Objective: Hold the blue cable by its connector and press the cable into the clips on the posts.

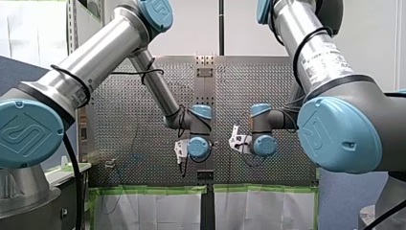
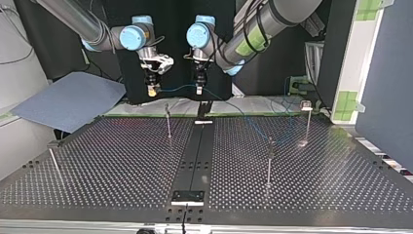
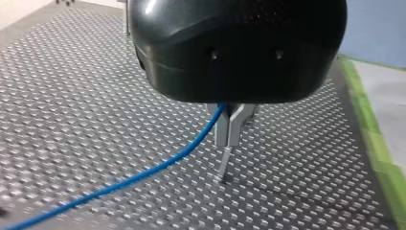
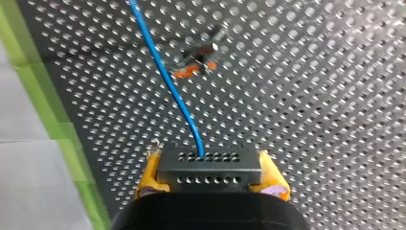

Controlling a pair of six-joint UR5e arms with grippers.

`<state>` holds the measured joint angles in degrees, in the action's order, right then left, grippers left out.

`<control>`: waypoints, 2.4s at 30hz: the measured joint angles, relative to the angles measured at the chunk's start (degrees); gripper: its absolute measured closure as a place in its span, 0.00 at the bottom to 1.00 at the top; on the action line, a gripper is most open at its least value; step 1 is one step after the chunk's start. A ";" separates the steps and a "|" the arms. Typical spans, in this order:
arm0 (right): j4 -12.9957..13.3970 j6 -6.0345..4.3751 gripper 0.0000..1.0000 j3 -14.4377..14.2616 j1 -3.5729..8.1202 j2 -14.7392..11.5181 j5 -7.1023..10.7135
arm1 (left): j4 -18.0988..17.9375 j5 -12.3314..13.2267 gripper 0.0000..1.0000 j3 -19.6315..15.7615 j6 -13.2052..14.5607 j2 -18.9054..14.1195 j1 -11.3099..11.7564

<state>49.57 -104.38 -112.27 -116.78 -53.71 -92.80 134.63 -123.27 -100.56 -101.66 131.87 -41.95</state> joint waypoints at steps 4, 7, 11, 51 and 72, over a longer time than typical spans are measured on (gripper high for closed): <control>2.19 1.35 1.00 0.00 1.10 0.42 0.17 | -0.24 -0.82 1.00 0.06 0.01 1.30 -0.20; 3.34 2.45 1.00 -0.01 1.82 1.67 0.55 | -0.28 -1.57 1.00 0.77 0.07 1.93 -0.37; 3.85 3.78 1.00 -0.01 2.59 3.40 0.76 | 0.04 -2.61 1.00 2.49 0.13 3.42 -1.15; 6.57 5.45 1.00 2.18 13.99 7.93 11.42 | -2.58 -8.89 1.00 16.62 2.54 10.72 -3.06; 4.20 8.54 1.00 5.93 9.33 8.00 15.49 | 0.17 -6.97 1.00 22.66 2.10 16.85 -1.41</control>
<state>53.77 -95.85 -106.33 -107.46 -45.71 -77.31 134.80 -130.24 -77.90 -99.56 148.73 -43.36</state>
